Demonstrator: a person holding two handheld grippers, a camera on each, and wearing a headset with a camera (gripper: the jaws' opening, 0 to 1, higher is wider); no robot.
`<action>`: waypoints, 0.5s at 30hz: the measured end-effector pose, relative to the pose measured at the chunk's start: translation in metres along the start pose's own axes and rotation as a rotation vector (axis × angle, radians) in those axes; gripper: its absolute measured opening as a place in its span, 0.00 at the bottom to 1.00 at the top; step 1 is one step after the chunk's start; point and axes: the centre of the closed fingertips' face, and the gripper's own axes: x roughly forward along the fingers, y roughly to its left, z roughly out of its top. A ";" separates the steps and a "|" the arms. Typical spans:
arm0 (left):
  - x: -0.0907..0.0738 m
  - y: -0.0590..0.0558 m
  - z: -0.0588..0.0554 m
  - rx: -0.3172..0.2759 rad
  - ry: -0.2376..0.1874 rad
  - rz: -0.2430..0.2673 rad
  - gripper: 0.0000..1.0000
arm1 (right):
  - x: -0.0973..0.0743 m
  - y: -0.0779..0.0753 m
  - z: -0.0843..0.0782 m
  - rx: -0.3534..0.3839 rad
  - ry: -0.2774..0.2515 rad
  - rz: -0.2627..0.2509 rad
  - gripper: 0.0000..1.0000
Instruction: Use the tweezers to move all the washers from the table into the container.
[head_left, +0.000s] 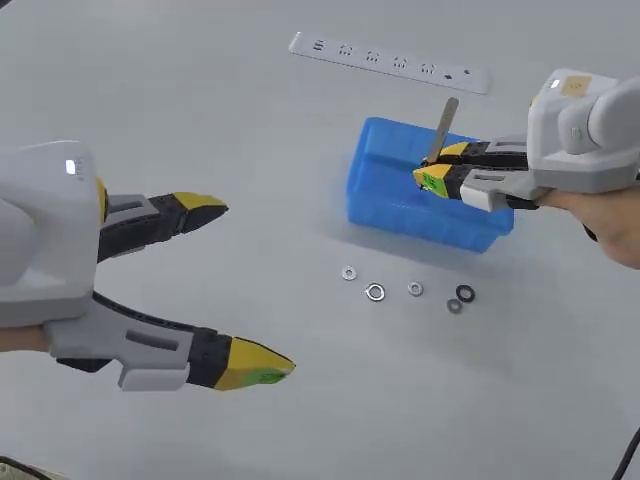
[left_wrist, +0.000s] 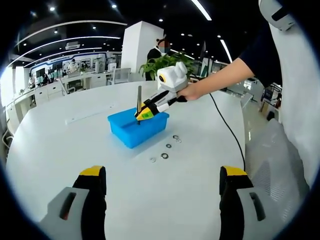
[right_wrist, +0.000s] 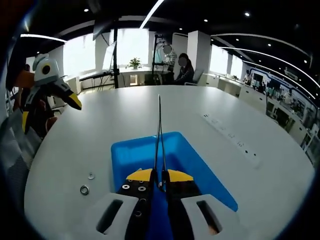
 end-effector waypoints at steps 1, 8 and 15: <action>0.000 0.000 0.000 0.000 -0.002 0.000 0.99 | 0.001 0.001 -0.002 -0.004 0.006 0.002 0.10; -0.003 0.002 0.000 0.009 0.009 0.006 0.99 | 0.002 -0.001 -0.006 0.010 0.011 -0.013 0.10; -0.003 0.013 0.005 -0.005 -0.010 0.017 0.99 | 0.000 0.000 -0.008 0.022 0.017 -0.008 0.10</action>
